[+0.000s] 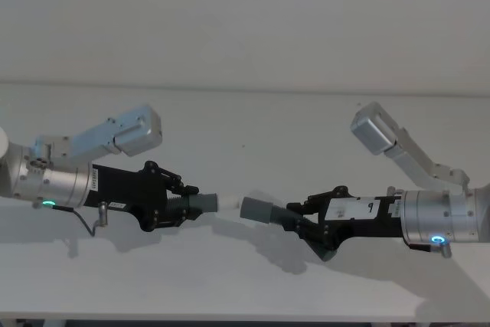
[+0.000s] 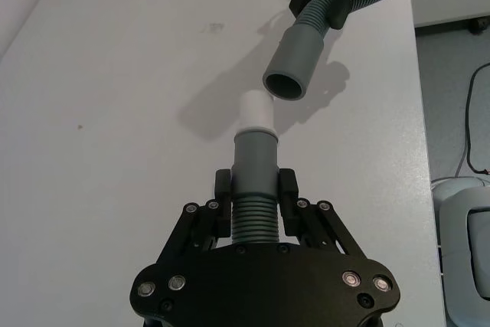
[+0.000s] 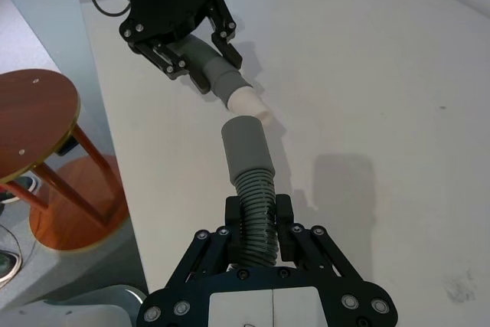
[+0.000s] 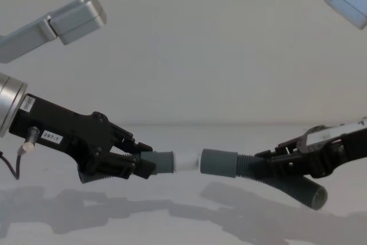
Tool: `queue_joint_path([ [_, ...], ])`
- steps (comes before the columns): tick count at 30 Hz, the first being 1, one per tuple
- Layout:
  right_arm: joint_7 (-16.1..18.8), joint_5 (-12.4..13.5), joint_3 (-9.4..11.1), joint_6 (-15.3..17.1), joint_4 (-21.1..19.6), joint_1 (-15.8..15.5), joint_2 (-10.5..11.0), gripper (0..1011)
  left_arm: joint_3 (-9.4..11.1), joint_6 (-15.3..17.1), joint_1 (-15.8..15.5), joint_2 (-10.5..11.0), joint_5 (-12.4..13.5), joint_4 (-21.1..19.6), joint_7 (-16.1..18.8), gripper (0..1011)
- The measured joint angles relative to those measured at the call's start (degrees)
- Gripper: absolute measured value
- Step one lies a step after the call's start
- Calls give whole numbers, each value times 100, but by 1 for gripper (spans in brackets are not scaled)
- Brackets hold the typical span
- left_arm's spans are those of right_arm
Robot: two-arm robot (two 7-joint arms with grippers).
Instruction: Use both hands to pick up one end of the pipe from the table, align the ends, and insert them.
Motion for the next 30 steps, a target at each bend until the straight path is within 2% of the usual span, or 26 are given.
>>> queue_joint_path([
  [30, -99, 125, -115, 36, 57, 27, 118, 265, 95, -32, -104, -37, 64, 20, -80, 353],
])
